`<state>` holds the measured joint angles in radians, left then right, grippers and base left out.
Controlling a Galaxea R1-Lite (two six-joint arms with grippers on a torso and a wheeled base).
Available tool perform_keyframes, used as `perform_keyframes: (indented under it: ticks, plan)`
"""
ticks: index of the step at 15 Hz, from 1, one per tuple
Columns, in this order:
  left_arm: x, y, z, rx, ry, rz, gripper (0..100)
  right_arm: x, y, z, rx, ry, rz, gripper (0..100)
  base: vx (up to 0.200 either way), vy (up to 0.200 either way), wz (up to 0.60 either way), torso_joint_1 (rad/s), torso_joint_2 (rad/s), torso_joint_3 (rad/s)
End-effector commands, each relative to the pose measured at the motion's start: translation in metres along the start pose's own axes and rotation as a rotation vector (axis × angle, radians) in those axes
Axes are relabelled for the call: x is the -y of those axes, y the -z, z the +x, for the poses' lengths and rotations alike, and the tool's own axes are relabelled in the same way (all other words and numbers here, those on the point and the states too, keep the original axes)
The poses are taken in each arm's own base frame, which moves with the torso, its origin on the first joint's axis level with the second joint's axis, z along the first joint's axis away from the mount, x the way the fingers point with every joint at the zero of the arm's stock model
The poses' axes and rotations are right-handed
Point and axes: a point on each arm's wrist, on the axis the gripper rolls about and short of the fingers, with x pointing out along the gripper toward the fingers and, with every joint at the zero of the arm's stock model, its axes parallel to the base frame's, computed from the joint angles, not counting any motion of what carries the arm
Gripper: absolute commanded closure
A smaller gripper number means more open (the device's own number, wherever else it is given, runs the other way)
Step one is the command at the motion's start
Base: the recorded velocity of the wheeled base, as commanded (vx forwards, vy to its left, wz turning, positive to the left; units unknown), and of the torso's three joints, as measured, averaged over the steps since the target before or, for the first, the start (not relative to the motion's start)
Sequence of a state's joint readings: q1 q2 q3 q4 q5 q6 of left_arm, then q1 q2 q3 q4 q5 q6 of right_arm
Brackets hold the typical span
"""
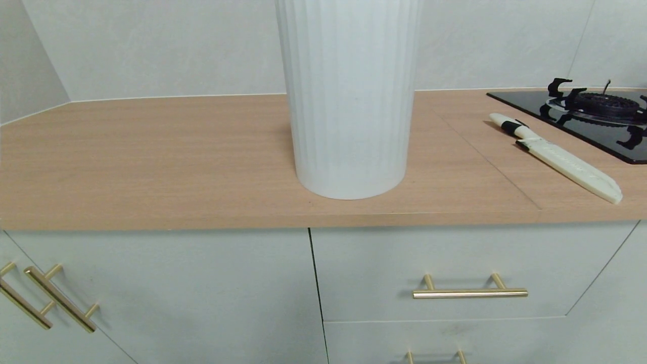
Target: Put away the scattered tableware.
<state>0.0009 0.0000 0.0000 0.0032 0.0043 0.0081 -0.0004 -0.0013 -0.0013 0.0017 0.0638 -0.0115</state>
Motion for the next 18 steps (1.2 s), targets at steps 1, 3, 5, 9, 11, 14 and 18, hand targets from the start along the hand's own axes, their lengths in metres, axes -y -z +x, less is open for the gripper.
perform_keyframes:
  ticks: [1, 3, 5, 9, 11, 14, 18]
  plan:
    - [0.0, 0.0, 0.0001, -0.001, -0.003, 0.0, 0, 0.0, 0.0003, 0.0002, -0.002, -0.001, -0.001, 0, 0.0, 0.0, 0.0, 0.0, 0.0, 0.0]
    - [0.0, 0.0, 0.0001, -0.001, -0.003, 0.0, 0, 0.0, 0.0003, 0.0002, -0.002, -0.001, -0.001, 0, 0.0, 0.0, 0.0, 0.0, 0.0, 0.0]
    - [-0.0001, 0.0, 0.0001, -0.001, -0.001, 0.0, 0, 0.0, 0.0003, 0.0002, -0.002, -0.001, -0.001, 0, 0.0, 0.0, 0.0, 0.0, 0.0, 0.0]
    - [0.0, 0.0, 0.0001, -0.001, -0.001, 0.0, 0, 0.0, -0.0001, 0.0001, -0.001, -0.001, -0.001, 0, 0.0, 0.0, 0.0, 0.0, 0.0, 0.0]
    - [-0.0001, 0.0, 0.0001, -0.001, -0.001, 0.0, 0, 0.0, -0.0001, 0.0001, -0.001, -0.001, -0.001, 0, 0.0, 0.0, 0.0, 0.049, -0.21, -0.164]
    - [0.0, 0.0, 0.0001, -0.001, -0.001, 0.0, 0, 0.0, -0.0001, 0.0001, -0.001, -0.001, -0.001, 0, 0.0, 0.0, 0.0, 0.103, -0.28, -0.286]
    - [0.0, 0.0, 0.0001, -0.001, -0.003, 0.0, 0, 0.0, -0.0001, 0.0001, -0.001, -0.001, -0.001, 0, 0.0, 0.0, 0.0, 0.137, -0.51, -0.301]
